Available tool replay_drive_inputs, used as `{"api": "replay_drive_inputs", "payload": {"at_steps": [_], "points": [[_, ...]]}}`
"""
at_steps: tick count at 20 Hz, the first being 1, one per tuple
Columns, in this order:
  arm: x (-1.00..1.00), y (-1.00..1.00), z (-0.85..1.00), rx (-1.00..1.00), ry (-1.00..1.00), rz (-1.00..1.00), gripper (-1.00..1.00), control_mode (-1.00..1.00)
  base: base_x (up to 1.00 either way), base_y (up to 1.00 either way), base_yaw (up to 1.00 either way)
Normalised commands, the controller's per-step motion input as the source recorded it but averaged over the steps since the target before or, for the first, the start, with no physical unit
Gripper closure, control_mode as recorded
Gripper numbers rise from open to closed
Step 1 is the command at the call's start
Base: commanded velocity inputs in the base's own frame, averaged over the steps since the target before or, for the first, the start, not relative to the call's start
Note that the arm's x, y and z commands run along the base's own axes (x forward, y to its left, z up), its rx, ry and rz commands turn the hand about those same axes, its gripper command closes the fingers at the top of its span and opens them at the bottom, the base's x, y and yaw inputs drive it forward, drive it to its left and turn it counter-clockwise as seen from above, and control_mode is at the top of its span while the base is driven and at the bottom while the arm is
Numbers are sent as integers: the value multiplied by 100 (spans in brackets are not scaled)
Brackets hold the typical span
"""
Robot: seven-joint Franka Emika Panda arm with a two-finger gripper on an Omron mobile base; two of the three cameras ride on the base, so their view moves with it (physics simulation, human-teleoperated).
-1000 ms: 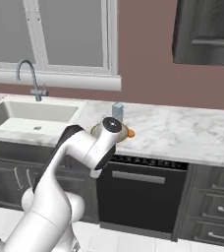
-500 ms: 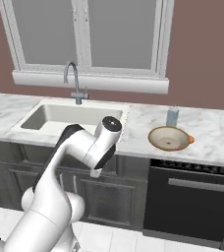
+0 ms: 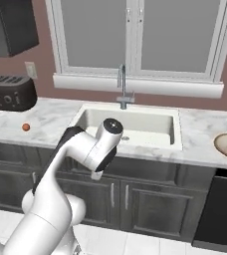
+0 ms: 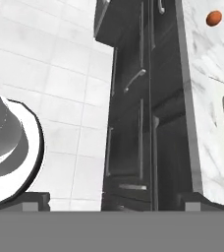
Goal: Gather the eggs and milk located in the vicinity of the sink area and place them right next to the bowl.
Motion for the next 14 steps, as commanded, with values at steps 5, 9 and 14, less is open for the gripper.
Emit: {"api": "replay_drive_inputs", "payload": {"at_steps": [5,9,14], "points": [[0,0,0,0,0,0,-100,100,0,100,0],[0,0,0,0,0,0,-100,100,13,68,-3],[0,0,0,0,0,0,-100,100,38,5,0]]}}
